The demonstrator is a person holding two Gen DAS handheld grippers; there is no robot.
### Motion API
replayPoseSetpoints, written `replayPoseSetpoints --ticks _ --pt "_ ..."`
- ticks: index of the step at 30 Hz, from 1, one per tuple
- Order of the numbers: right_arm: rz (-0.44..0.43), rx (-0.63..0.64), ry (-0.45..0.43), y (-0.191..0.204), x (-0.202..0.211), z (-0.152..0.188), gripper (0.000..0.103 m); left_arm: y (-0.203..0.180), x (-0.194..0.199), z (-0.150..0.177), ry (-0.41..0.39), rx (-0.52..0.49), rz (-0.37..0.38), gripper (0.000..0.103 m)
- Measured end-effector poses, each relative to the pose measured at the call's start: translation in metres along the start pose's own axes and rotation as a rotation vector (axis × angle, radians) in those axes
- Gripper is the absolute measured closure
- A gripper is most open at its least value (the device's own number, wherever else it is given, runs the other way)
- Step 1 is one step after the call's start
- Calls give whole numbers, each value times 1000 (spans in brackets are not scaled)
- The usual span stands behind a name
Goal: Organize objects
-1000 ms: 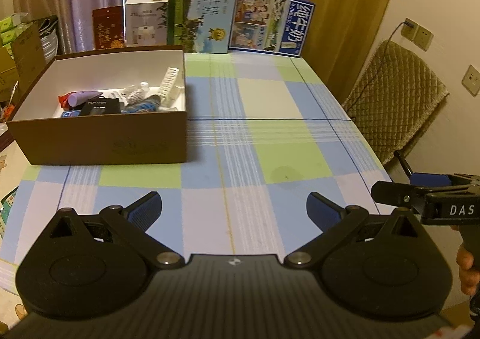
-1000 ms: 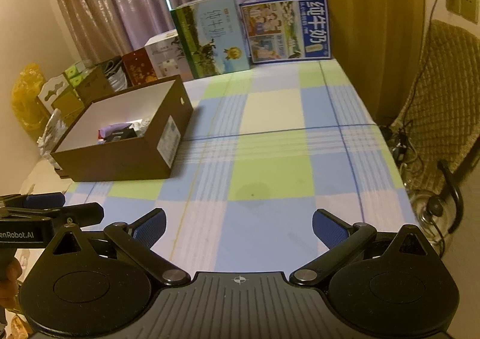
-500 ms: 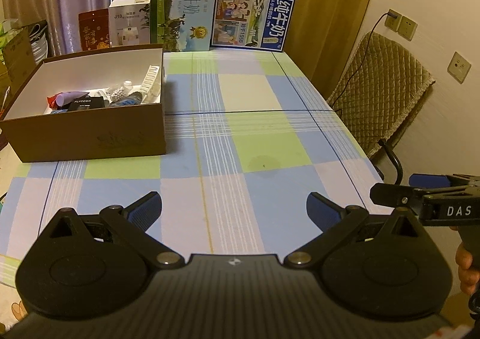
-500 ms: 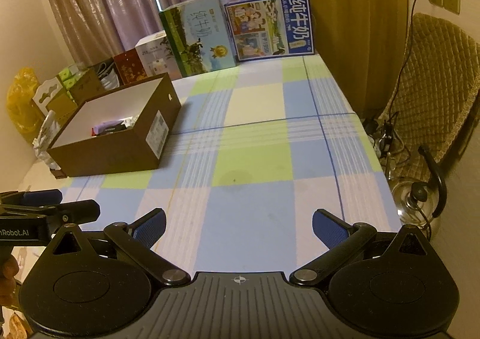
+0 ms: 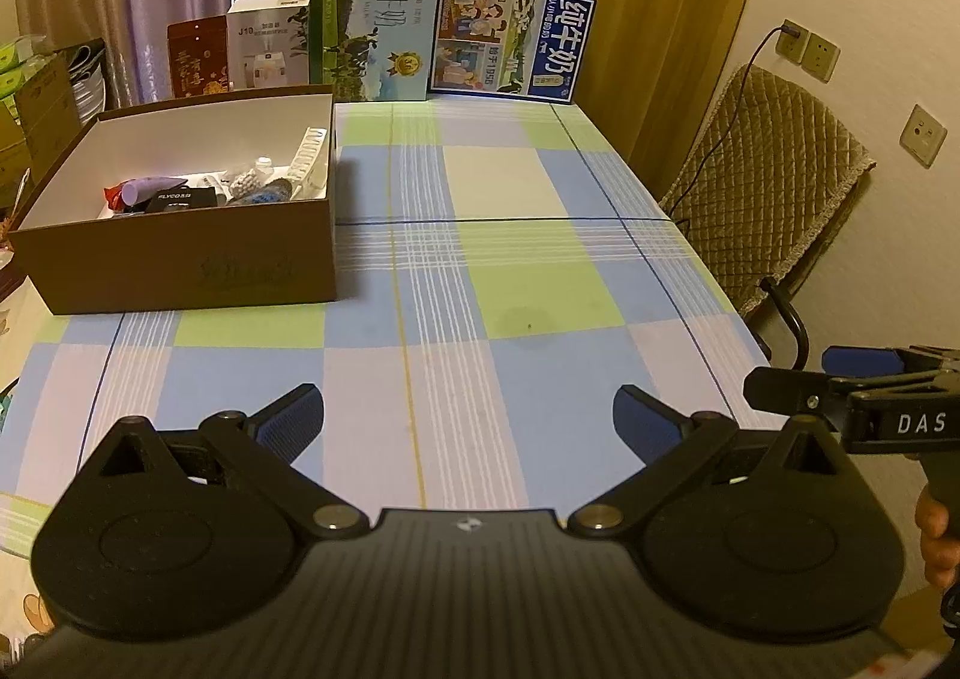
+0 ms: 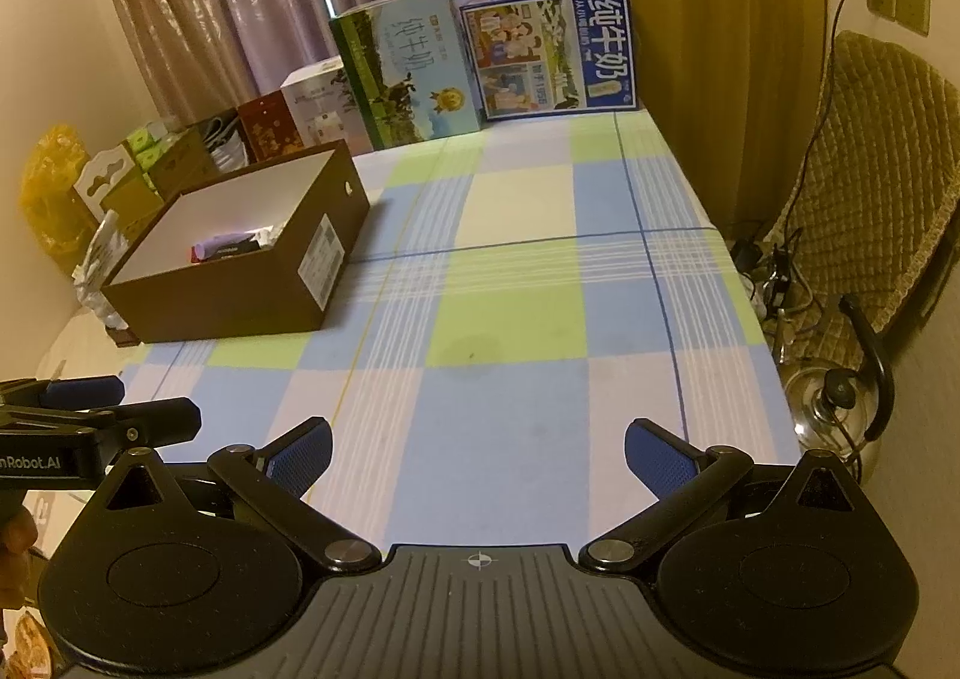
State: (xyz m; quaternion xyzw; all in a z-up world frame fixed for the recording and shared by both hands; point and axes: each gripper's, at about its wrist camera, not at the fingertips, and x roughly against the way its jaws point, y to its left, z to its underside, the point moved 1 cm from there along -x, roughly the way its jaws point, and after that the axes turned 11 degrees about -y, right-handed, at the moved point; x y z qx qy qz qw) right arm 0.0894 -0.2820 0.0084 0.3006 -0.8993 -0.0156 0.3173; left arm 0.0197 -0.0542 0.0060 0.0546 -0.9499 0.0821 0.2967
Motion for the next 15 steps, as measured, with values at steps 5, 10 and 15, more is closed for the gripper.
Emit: replayPoseSetpoints --ticks 5,10,15 --pt "-2 4 2 0 0 0 2 0 1 0 0 1 -5 2" --pt "-4 4 1 0 -1 1 2 0 1 0 -4 -1 -12 2" --pt "-4 5 2 -1 -1 0 2 1 1 -1 -10 -6 -19 2"
